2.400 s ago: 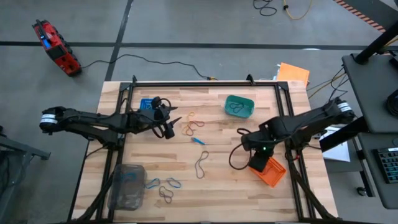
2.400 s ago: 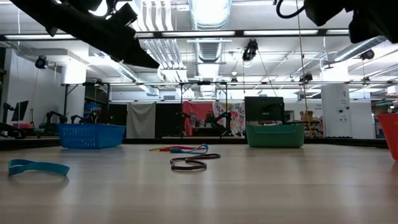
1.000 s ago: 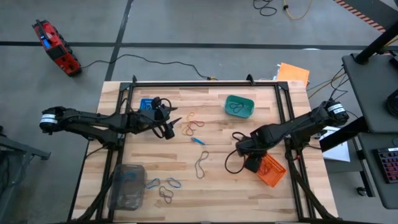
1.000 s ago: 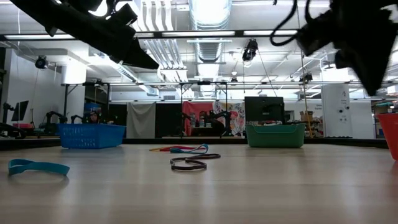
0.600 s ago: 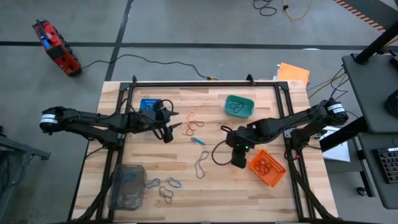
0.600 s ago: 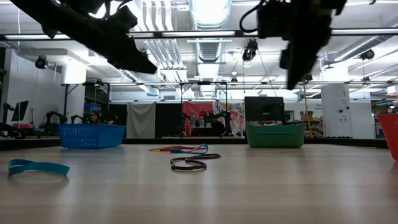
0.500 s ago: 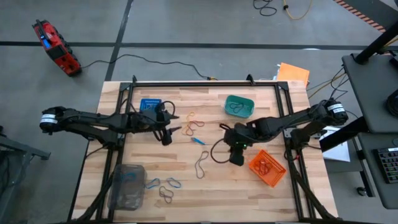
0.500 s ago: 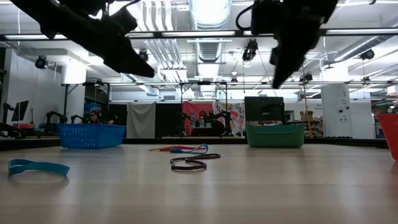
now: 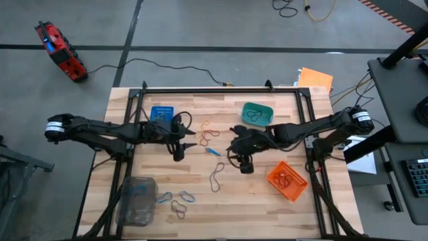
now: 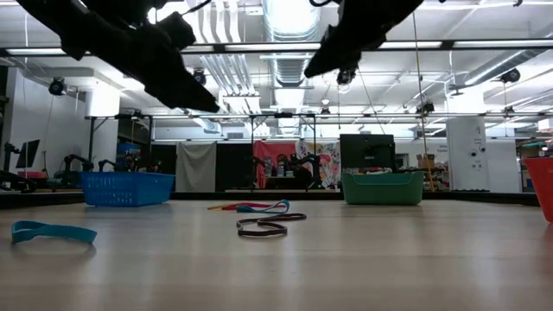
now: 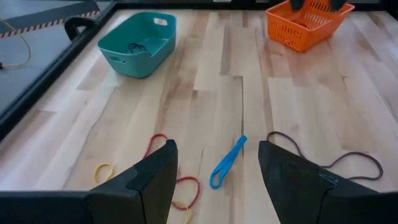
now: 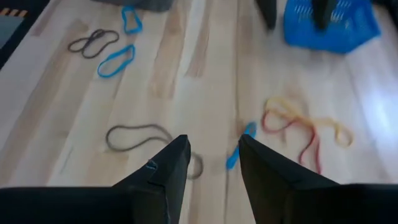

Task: Sort rubber bands into baskets
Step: Put the blue rubberband into the black bin

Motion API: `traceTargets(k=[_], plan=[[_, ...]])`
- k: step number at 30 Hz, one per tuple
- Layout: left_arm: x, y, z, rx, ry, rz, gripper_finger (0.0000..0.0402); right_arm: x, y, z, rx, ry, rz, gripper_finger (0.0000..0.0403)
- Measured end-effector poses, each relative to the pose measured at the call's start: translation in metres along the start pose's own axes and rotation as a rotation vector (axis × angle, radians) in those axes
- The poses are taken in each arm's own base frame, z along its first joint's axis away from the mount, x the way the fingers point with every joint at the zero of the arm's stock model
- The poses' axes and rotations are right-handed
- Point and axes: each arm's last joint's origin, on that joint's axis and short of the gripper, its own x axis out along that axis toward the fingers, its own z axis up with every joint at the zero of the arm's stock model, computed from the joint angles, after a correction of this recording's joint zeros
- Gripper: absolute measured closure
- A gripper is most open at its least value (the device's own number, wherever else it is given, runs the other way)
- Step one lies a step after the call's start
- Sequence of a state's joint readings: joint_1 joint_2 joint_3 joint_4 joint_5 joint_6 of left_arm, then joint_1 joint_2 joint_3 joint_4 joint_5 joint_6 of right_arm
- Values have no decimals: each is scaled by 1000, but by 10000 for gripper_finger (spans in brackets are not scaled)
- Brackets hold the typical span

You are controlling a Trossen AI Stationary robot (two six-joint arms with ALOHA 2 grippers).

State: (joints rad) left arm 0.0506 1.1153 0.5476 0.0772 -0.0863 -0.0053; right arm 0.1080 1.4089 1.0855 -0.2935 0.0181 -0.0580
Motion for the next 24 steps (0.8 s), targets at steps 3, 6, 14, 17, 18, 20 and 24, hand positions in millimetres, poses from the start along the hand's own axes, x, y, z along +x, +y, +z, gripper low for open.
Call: traceTargets(k=[3, 6, 14, 17, 18, 20, 24], plan=[[12, -4, -3, -3, 5, -24, 193, 0, -5, 4, -57, -45, -14, 260], [27, -7, -10, 4, 28, -68, 193, -1, -10, 6, -77, -70, -30, 254], [63, -9, -31, 136, 76, -76, 193, -1, -11, 3, -69, -64, 19, 242], [74, -9, -38, 180, 81, -75, 193, -1, -10, 1, -48, -57, 44, 239], [77, -9, -41, 188, 83, -74, 193, 0, -10, 0, -45, -54, 44, 238], [83, -10, -46, 205, 89, -75, 193, 0, -10, -2, -43, -48, 46, 238], [96, -10, -57, 211, 141, -77, 193, 0, -11, -5, -37, -42, 43, 238]])
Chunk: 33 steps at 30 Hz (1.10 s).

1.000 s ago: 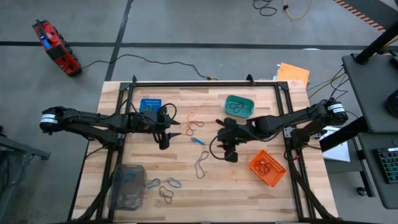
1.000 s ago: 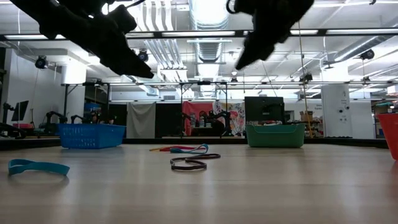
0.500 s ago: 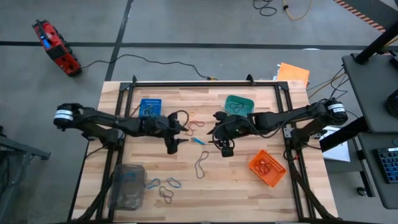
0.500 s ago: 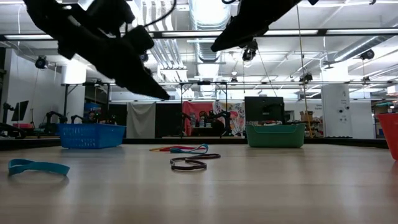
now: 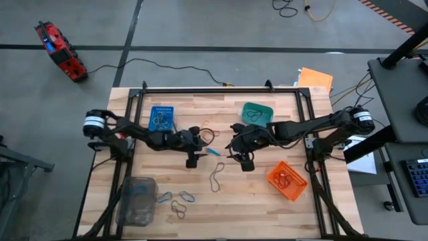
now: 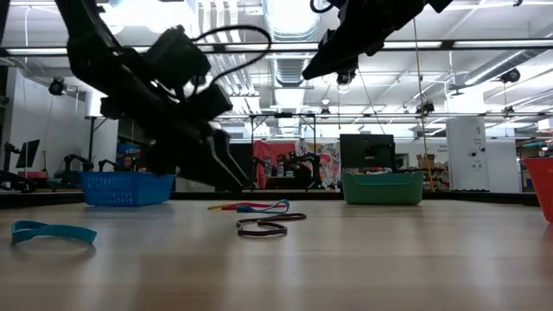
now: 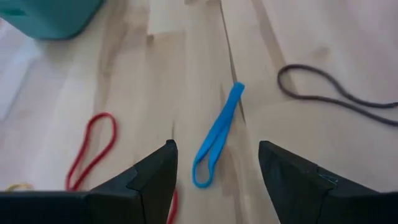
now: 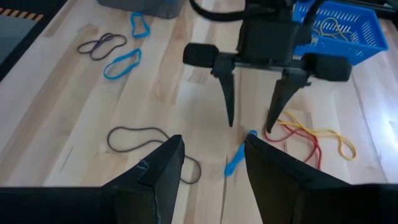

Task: Sort rubber bands into baskets
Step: Put the blue rubberband into the black bin

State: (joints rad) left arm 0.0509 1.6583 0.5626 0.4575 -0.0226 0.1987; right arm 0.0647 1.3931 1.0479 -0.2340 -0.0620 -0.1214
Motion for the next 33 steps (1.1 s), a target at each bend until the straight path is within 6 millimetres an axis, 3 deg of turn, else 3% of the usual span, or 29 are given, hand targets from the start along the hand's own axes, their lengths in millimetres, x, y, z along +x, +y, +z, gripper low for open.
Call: traceTargets(k=[8, 16, 21, 28, 33], plan=[[31, 6, -3, -15, 63, 10, 193, -5, -3, -5, 37, -5, -10, 234], [37, 12, -7, -31, 103, -10, 206, -5, -3, -9, 52, 4, -11, 231], [36, 10, -10, -29, 112, -52, 259, -5, -3, -9, 51, 4, -11, 233], [35, 8, -13, -28, 124, -86, 388, -4, -3, -9, 51, 5, -11, 231], [31, 9, -9, -30, 112, -84, 398, -4, -3, -9, 51, 6, -11, 234]])
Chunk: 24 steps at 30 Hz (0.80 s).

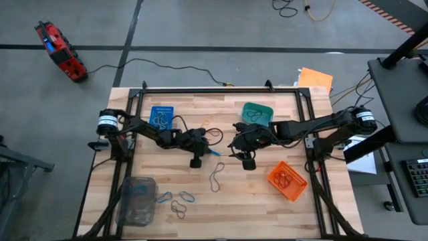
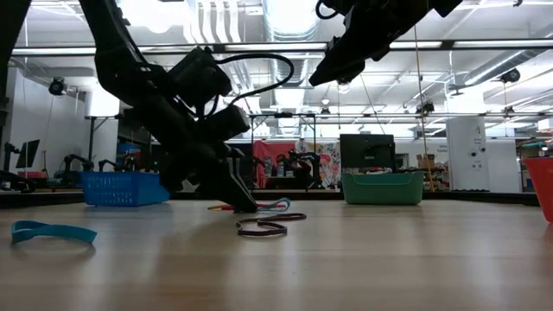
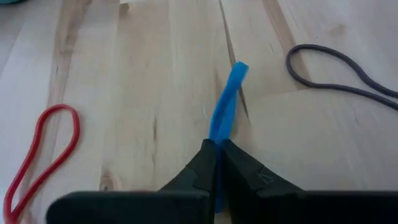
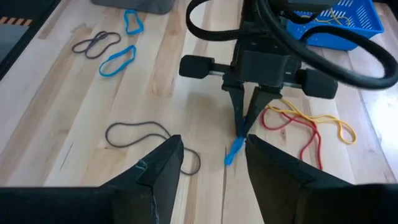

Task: Sort rubber bands into baskets
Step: Put the blue rubberband into the black bin

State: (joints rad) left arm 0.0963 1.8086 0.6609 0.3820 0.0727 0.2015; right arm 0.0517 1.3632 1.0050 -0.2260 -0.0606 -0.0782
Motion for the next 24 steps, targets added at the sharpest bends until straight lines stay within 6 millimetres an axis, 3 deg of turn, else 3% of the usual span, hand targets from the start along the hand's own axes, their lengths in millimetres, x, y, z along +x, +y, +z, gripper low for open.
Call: traceTargets(k=[8, 15, 24], plan=[[-34, -1, 26, 19, -136, -3, 401, 0, 0, 0, 15, -2, 0, 231], [-64, -9, 37, 38, -165, -17, 401, 0, 0, 1, 18, -6, -1, 233], [-50, -10, 21, 59, -62, -16, 376, 0, 0, 3, 17, -26, -2, 230]])
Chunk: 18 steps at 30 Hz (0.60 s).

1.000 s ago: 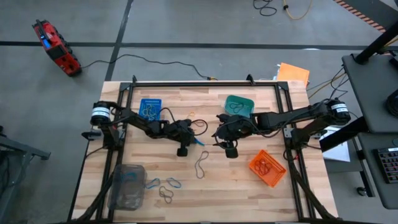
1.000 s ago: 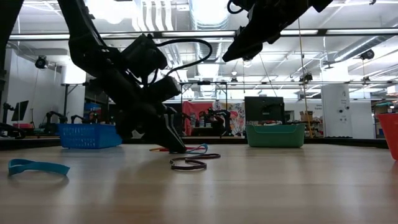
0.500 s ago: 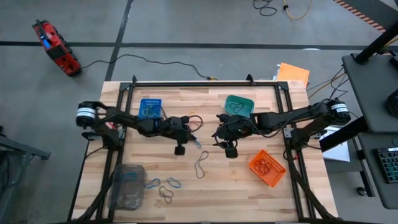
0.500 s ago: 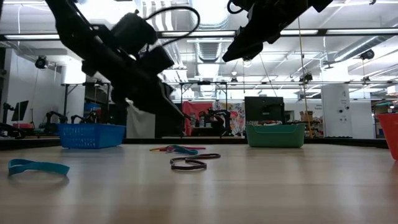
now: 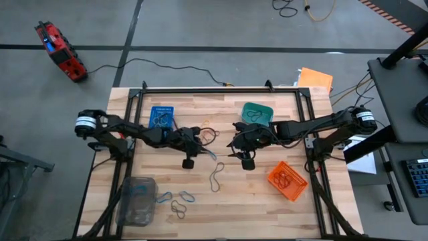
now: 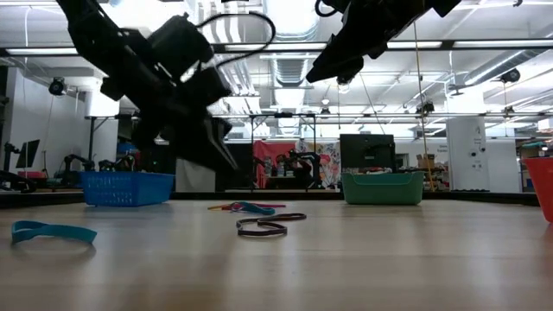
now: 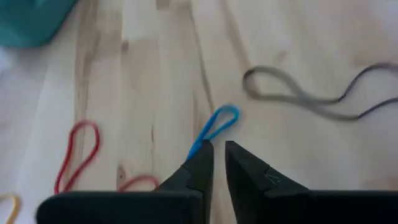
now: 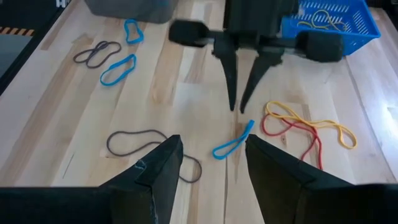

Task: Sort rubber bands into baskets
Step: Put the blue rubberband into the black bin

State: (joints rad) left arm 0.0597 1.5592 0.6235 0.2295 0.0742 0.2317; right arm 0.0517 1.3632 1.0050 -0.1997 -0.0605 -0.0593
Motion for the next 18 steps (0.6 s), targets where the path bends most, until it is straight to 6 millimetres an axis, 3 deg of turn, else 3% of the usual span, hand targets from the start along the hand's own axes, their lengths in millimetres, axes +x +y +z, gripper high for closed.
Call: traceTargets(k=[9, 18], plan=[[27, 4, -20, 35, 107, 203, 306, 0, 0, 0, 0, 0, 0, 228], [29, 2, -20, 43, 91, 113, 291, 0, 0, -2, 0, 5, 0, 227]])
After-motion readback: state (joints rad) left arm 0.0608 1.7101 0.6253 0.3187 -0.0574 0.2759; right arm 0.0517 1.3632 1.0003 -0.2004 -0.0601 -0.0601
